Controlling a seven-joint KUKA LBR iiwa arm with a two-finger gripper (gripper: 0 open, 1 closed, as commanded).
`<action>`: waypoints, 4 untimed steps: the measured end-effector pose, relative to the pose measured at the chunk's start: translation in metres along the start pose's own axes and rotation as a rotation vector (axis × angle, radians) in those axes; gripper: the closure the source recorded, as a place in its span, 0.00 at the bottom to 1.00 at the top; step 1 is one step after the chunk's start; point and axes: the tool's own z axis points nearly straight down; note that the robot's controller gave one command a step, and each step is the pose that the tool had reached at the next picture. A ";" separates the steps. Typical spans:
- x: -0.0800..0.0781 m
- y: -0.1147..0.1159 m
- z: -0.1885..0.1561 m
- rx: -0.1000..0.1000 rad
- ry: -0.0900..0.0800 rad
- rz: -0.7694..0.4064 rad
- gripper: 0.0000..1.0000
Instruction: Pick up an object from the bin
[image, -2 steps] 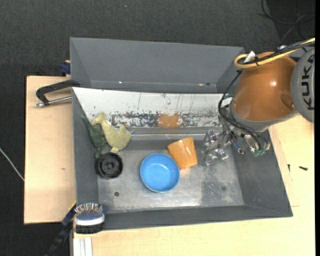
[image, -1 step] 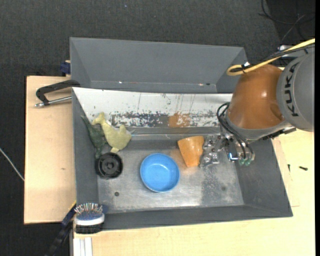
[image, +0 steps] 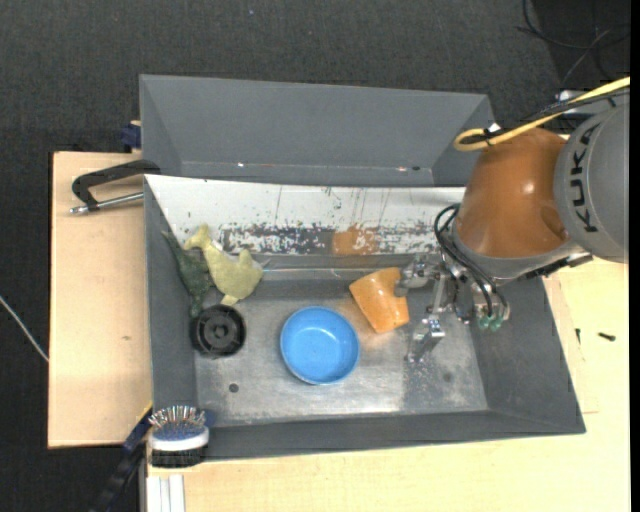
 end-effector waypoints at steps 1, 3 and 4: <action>-0.011 -0.007 0.016 0.006 -0.018 0.069 0.00; -0.051 0.027 0.026 0.008 0.046 0.366 1.00; -0.050 0.028 0.030 0.006 0.045 0.368 0.00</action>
Offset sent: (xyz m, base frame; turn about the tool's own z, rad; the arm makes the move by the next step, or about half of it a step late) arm 0.0238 -0.0067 -0.0738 0.1427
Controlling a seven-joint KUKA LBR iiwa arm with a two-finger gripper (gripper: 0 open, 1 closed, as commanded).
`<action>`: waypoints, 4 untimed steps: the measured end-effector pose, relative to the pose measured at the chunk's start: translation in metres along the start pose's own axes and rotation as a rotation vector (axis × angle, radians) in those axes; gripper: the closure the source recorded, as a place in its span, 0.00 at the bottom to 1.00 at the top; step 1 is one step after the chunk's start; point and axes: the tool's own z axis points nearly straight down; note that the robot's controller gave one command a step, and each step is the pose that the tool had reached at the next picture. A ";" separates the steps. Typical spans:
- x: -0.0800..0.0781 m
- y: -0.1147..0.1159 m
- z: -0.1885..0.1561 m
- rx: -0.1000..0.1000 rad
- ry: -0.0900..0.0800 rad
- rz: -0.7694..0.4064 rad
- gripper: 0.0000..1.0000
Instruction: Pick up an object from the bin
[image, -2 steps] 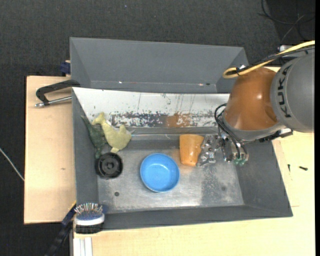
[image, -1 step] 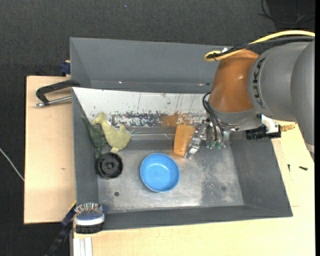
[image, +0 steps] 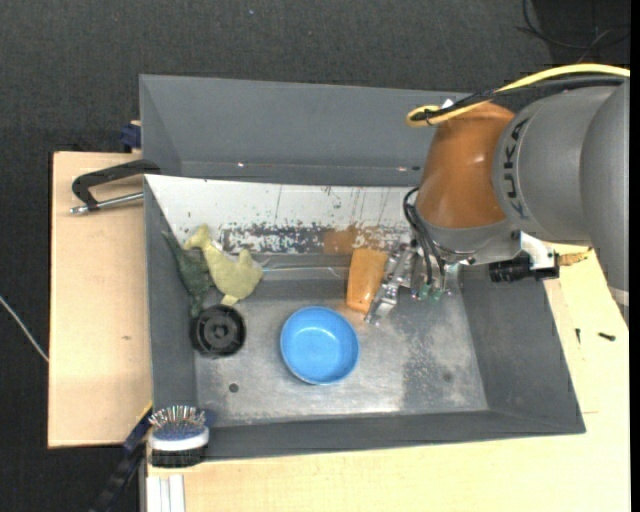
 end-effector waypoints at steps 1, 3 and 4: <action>0.028 0.009 0.012 -0.001 0.016 -0.021 0.00; 0.115 0.058 -0.081 -0.024 -0.043 0.192 0.00; 0.130 0.129 0.046 -0.013 -0.049 -0.164 0.00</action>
Offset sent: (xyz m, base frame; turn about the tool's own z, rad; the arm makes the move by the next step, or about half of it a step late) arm -0.0653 0.0489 -0.0386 -0.0378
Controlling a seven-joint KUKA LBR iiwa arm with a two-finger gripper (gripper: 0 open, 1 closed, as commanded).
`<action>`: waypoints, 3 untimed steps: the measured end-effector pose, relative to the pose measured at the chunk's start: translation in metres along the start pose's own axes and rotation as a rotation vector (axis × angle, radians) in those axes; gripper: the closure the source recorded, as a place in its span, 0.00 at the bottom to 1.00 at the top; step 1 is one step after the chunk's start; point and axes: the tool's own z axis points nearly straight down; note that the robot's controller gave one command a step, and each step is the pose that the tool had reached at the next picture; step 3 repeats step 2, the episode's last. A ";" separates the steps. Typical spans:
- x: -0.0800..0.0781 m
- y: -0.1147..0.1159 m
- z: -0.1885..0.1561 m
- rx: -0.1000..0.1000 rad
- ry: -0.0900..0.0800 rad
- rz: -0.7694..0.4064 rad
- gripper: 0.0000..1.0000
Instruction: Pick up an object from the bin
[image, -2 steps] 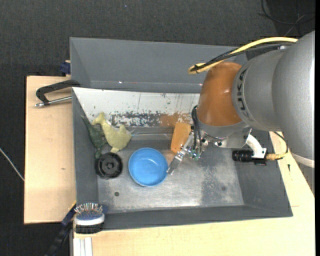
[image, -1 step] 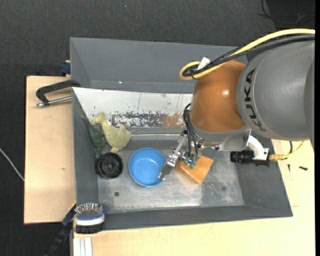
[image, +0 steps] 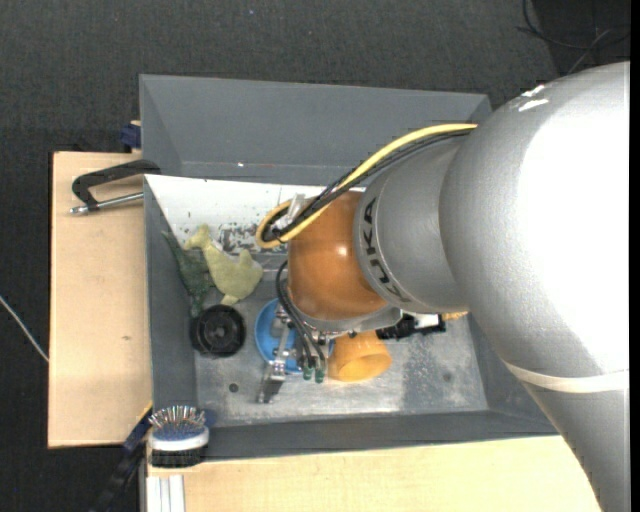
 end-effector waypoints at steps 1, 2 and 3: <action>0.001 0.000 -0.003 0.000 0.007 0.002 1.00; 0.003 -0.025 -0.158 -0.004 -0.006 -0.023 1.00; 0.003 -0.025 -0.158 -0.004 -0.006 -0.023 1.00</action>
Offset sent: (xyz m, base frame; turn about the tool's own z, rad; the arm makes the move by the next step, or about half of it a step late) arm 0.0000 0.0000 0.0000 0.0000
